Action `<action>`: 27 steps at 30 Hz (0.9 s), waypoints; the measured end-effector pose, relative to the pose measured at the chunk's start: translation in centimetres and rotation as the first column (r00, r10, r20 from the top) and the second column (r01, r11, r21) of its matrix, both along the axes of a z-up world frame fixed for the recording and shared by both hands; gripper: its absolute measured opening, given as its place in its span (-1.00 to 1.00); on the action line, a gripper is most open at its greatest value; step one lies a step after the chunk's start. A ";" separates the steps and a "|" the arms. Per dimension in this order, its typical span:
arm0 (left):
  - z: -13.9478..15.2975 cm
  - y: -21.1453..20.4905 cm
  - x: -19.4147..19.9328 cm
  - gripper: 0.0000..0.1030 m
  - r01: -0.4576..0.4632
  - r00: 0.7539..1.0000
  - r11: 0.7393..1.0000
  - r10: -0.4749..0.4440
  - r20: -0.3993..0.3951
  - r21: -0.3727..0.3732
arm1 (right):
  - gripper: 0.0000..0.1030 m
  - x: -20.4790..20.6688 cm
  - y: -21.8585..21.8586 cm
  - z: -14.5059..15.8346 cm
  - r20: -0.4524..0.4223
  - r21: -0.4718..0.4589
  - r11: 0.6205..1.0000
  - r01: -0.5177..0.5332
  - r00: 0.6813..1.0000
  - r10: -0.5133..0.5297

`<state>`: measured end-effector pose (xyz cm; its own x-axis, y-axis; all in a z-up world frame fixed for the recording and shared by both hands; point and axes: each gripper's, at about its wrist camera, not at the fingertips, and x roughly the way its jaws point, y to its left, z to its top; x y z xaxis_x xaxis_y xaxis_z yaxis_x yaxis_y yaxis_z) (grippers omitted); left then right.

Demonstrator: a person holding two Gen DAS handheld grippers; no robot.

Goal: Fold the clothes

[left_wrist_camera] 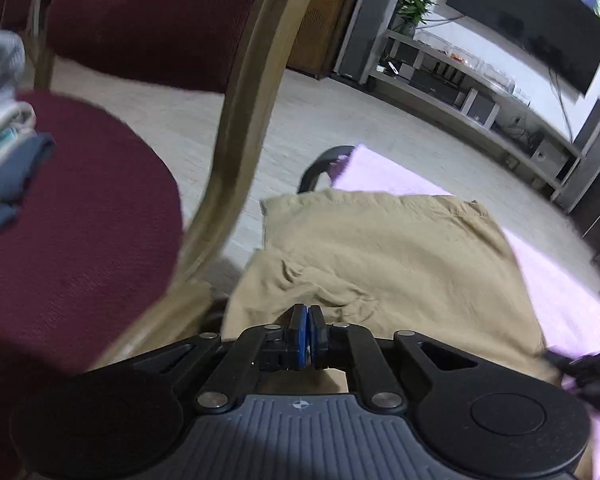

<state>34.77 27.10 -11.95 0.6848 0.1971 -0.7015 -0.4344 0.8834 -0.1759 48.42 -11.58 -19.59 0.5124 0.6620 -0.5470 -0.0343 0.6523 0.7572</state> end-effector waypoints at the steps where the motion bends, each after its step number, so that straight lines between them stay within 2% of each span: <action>1: 0.4 -0.7 -0.5 -0.83 -0.007 1.000 0.998 0.007 -0.001 0.054 | -0.98 -0.5 -1.4 0.2 0.008 -0.036 0.997 0.066 0.998 -0.065; 2: 0.8 -1.2 -1.3 -0.84 -0.013 1.000 0.996 0.014 -0.004 0.088 | -0.96 -1.0 -2.5 0.4 0.002 -0.055 0.994 0.099 0.995 -0.099; 4: 1.8 -1.4 -3.7 -0.83 0.014 1.000 0.998 -0.015 0.007 0.057 | -0.74 -2.1 -4.6 1.0 -0.022 -0.074 0.989 0.127 0.991 -0.129; 6: 2.8 -1.7 -6.2 -0.82 0.044 0.999 0.999 -0.045 0.017 0.026 | -0.53 -3.8 -6.1 2.5 -0.025 -0.116 0.990 0.079 0.996 -0.083; 10: 4.3 -3.3 -12.5 -0.82 0.174 0.985 0.984 -0.175 -0.004 -0.041 | -0.49 -8.4 -9.3 6.5 -0.028 -0.205 0.978 -0.045 0.999 0.040; 14: 5.4 -5.8 -19.3 -0.83 0.291 0.956 0.948 -0.293 0.000 -0.130 | -0.38 -14.1 -11.5 10.7 -0.053 -0.242 0.962 -0.124 0.992 0.115; 16: 5.5 -7.3 -21.4 -0.83 0.358 0.932 0.912 -0.362 0.020 -0.199 | -0.27 -17.4 -12.1 12.6 -0.051 -0.245 0.959 -0.140 0.990 0.131; 17: 5.2 -8.1 -22.2 -0.83 0.385 0.921 0.895 -0.390 0.023 -0.224 | -0.26 -18.7 -12.0 13.2 -0.046 -0.233 0.961 -0.146 0.989 0.139; 20: 4.4 -10.9 -24.2 -0.81 0.438 0.894 0.871 -0.449 0.003 -0.222 | -0.28 -23.3 -10.2 13.2 -0.070 -0.152 0.971 -0.186 0.982 0.177; 22: 3.7 -12.4 -24.8 -0.82 0.427 0.900 0.885 -0.436 -0.010 -0.183 | -0.47 -25.2 -7.1 11.9 -0.085 -0.120 0.966 -0.230 0.972 0.221; 26: 2.0 -14.0 -24.4 -0.85 0.378 0.922 0.919 -0.385 -0.049 -0.106 | -0.48 -25.3 -2.1 7.1 -0.088 0.132 0.959 -0.252 0.960 0.265; 27: 1.5 -14.1 -23.9 -0.85 0.363 0.926 0.926 -0.371 -0.070 -0.099 | -0.47 -24.6 -1.4 5.2 -0.128 0.174 0.958 -0.226 0.960 0.249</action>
<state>10.89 13.03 -10.49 0.6344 -0.1178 -0.7640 -0.0991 0.9678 -0.2315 23.80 -12.97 -14.43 0.2519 0.8381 -0.4839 -0.0546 0.5116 0.8575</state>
